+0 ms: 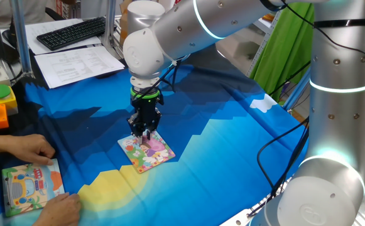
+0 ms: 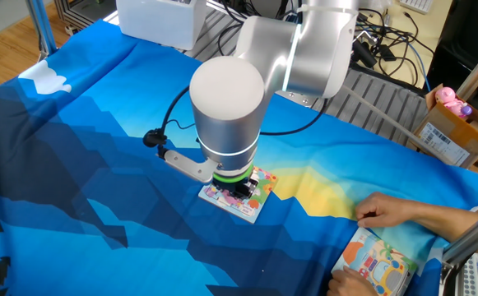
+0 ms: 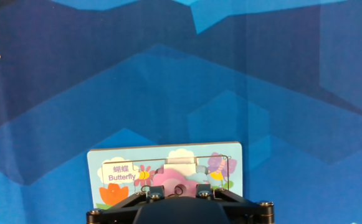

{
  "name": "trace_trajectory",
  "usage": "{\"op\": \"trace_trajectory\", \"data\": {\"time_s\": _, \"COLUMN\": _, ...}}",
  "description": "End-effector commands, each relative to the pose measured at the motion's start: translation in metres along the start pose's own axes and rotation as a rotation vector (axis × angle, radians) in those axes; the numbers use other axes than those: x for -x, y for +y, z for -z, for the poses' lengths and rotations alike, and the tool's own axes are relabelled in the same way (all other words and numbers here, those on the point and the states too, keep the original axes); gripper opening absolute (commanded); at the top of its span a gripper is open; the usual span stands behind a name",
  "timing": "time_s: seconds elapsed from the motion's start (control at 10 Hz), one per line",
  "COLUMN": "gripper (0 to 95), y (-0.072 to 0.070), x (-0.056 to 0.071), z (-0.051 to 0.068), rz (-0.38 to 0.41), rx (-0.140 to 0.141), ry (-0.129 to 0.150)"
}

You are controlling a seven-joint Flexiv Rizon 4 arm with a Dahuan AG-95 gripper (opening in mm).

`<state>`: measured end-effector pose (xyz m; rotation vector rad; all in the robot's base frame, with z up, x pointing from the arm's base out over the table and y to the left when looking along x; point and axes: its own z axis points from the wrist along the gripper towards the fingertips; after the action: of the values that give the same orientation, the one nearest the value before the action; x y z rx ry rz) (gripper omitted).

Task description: Assemble one piece of a puzzle

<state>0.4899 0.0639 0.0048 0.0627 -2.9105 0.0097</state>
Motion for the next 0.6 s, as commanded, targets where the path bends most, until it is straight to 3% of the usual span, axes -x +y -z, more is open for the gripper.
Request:
{"op": "trace_trajectory", "data": {"time_s": 0.1, "gripper": 0.0, "y": -0.0008, "x": 0.0005, "z": -0.0065, "rz": 0.001, "rx": -0.005, "ry": 0.001}}
{"op": "trace_trajectory", "data": {"time_s": 0.6, "gripper": 0.0, "y": -0.0033, "x": -0.0016, "z": -0.004, "rz": 0.007, "rx": -0.008, "ry": 0.01}}
